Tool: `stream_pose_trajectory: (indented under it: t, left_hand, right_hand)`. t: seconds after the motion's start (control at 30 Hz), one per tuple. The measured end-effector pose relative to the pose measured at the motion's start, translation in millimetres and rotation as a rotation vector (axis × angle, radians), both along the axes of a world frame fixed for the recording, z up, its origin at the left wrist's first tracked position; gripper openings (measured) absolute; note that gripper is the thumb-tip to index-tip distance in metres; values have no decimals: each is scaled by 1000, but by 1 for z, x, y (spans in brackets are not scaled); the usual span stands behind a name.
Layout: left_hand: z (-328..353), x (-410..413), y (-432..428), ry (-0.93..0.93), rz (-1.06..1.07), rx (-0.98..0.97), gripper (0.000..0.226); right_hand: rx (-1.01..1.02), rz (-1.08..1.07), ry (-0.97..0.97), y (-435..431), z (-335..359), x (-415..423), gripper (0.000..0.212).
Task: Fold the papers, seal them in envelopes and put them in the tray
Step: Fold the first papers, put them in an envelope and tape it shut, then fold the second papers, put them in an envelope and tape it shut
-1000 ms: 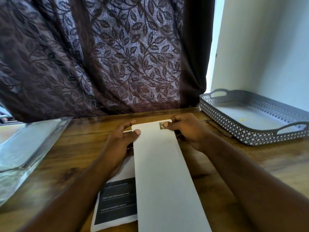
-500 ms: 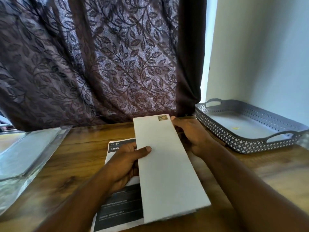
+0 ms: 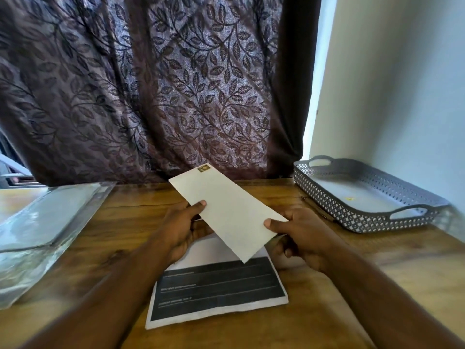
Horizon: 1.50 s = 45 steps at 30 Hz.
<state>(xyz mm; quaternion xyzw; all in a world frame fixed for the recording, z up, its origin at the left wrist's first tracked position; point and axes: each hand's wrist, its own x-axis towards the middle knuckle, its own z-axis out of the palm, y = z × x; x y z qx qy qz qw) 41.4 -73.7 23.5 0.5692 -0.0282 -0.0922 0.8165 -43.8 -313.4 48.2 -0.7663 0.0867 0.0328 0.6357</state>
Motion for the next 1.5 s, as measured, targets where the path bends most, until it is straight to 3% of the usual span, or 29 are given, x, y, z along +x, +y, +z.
stream_pose_trajectory:
  t: [0.23,0.43,0.6,0.7,0.83,1.0,1.1,1.3,1.5]
  left_hand:
    - [7,-19,-15,-56,-177,120,27]
    - [15,-44,-77,-73,-378,127,26]
    - [10,-72,-159,-78,-503,52,21]
    - [5,-92,-199,-75,-570,5,17]
    - [-5,-105,-215,-139,-646,29,31]
    - [-9,-109,-213,-127,-662,-24,44]
    - [-7,-109,-214,-143,-671,-34,37]
    - [-10,-107,-214,-187,-656,-19,30]
    - [-14,-103,-214,-192,-638,4,26]
  right_hand:
    - [129,-166,-143,-32,14,-14,16]
    - [-12,-515,-352,-127,50,-29,11]
    - [-138,-749,-320,-185,48,-16,10]
    - [-284,-754,-240,-198,41,-6,16]
    - [-484,-747,-170,-204,50,10,20]
    - [-650,-652,-52,-208,49,30,8]
    - [-775,-627,10,-207,47,37,24]
    - [-1028,-542,81,-205,39,51,11]
    - [-1196,-472,128,-200,30,61,25]
